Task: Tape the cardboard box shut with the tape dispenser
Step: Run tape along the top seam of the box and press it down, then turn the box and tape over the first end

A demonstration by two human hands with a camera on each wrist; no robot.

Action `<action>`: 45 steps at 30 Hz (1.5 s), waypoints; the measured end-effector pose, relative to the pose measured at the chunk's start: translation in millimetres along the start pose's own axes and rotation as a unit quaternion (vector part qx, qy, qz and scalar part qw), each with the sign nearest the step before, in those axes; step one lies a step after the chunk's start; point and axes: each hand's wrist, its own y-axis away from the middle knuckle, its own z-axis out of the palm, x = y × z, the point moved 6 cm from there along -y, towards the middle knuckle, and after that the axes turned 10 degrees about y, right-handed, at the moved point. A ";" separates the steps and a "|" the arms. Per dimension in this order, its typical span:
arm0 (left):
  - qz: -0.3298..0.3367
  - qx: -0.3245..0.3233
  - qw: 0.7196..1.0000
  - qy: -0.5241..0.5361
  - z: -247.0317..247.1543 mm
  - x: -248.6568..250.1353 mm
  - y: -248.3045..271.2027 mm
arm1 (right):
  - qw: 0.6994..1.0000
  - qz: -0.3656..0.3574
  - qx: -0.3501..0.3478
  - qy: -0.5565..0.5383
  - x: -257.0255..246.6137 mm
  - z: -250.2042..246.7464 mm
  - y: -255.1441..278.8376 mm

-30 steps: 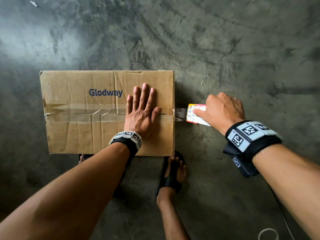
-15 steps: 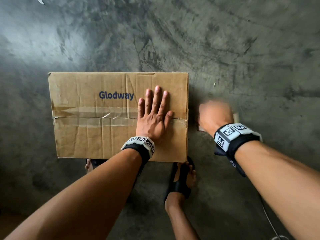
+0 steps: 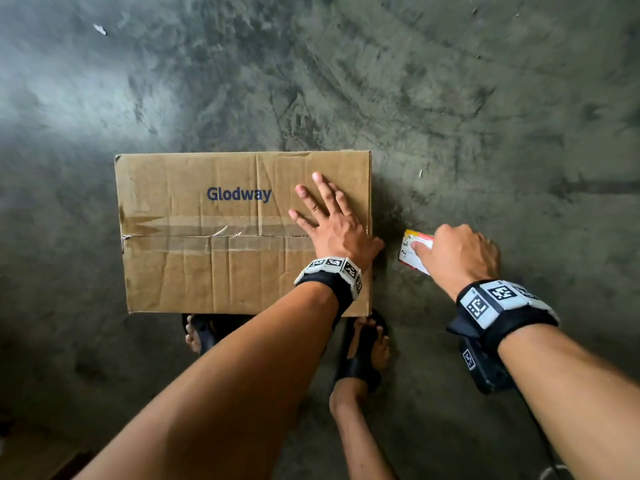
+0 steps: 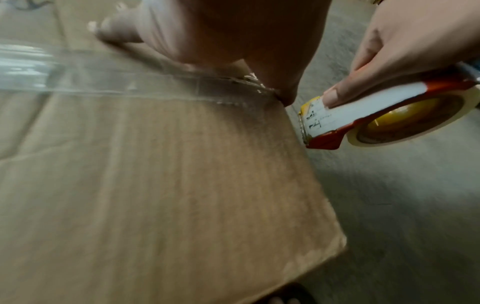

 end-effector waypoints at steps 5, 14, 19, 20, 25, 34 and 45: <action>-0.023 -0.027 0.999 0.018 1.9 6.3 -0.6 | 0.994 0.058 0.031 -0.082 33.0 -9.2 16.2; 0.086 -0.100 0.944 0.303 -53.4 15.0 18.5 | 0.930 0.145 0.066 -0.331 39.0 -25.9 74.8; -0.084 -0.334 0.795 0.500 -46.4 13.1 49.3 | 0.915 0.127 0.108 -0.368 14.8 -40.7 107.2; -0.083 -0.350 0.788 0.499 -52.1 9.4 54.3 | 0.912 0.124 0.112 -0.375 8.3 -41.7 113.1; -0.054 -0.355 0.809 0.465 -78.1 -15.4 60.8 | 0.884 0.101 0.118 -0.441 -14.9 -37.7 129.9; -0.044 -0.369 0.821 0.434 -74.0 -30.7 43.3 | 0.828 0.102 0.133 -0.534 -28.7 -25.5 135.0; 0.051 -0.257 0.891 0.372 -94.2 -7.2 -16.5 | 0.815 0.130 0.138 -0.548 -43.5 -29.2 97.1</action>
